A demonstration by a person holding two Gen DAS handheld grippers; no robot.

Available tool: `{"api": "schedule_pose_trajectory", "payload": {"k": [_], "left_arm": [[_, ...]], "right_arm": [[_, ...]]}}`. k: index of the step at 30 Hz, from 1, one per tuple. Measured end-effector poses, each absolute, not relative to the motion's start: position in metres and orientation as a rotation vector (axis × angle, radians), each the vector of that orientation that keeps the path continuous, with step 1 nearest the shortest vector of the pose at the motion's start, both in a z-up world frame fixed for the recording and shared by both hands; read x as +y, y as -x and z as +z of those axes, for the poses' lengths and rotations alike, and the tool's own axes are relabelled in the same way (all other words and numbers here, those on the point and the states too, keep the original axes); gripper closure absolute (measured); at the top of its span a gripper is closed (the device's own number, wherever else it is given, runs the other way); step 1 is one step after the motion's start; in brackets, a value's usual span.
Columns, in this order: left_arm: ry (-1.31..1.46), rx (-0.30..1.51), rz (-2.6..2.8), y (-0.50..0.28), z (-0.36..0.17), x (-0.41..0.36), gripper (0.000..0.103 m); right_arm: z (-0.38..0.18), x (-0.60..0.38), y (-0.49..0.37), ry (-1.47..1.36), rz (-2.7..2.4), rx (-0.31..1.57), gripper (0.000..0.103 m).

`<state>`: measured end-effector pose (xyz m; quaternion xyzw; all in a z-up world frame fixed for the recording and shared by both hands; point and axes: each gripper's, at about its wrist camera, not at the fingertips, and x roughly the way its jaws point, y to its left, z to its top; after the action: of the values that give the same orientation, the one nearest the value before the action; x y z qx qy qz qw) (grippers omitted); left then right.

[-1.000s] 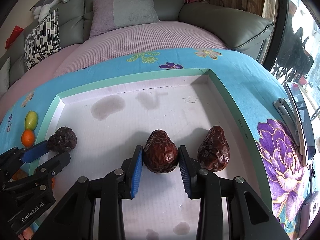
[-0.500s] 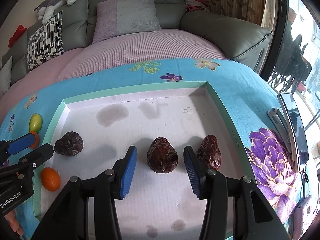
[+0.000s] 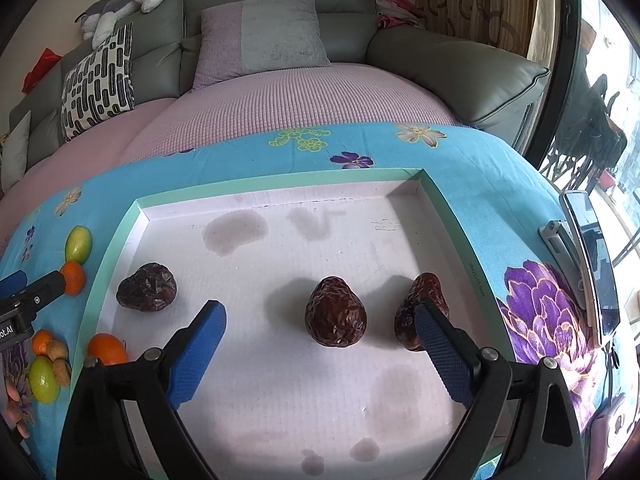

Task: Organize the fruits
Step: 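Open both tools to release the dates into the tray, then move both tools back toward the mandarins and mango beside the tray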

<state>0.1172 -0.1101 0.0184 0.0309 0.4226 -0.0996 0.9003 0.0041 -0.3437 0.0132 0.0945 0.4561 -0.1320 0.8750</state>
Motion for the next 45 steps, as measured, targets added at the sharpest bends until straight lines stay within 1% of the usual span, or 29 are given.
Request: {"api": "schedule_pose_trajectory", "payload": {"k": [6,10,15,23,28,36,40,45], "left_arm": [[-0.073,0.883,-0.188,-0.119,0.014,-0.106,0.0],[-0.033,0.849,-0.196,-0.115,0.022,-0.097,0.0],[0.048,0.813,-0.167,-0.112,0.036,-0.063,0.0],[0.06,0.847,0.015,-0.105,0.038,0.0,0.0],[0.118,0.855,0.018,-0.092,0.037,0.027,0.0],[0.125,0.939,0.022,-0.084,0.029,0.031,0.0],[0.099,0.956,-0.017,-0.083,0.027,0.02,0.0],[0.119,0.998,-0.085,-0.086,0.018,0.009,0.0]], "right_arm": [[0.017,-0.342,-0.002,-0.197,-0.271,0.916,0.007],[0.022,-0.341,-0.001,-0.22,-0.262,0.877,0.007],[0.028,-0.334,-0.003,-0.252,-0.232,0.852,0.007],[0.032,-0.303,-0.012,-0.212,-0.133,0.894,0.007],[0.037,-0.27,-0.017,-0.174,-0.053,0.912,0.007],[0.036,-0.219,-0.011,-0.125,0.044,0.981,0.007],[0.03,-0.207,-0.009,-0.126,0.071,1.027,0.007],[0.03,-0.204,-0.007,-0.115,0.066,1.03,0.007]]}}
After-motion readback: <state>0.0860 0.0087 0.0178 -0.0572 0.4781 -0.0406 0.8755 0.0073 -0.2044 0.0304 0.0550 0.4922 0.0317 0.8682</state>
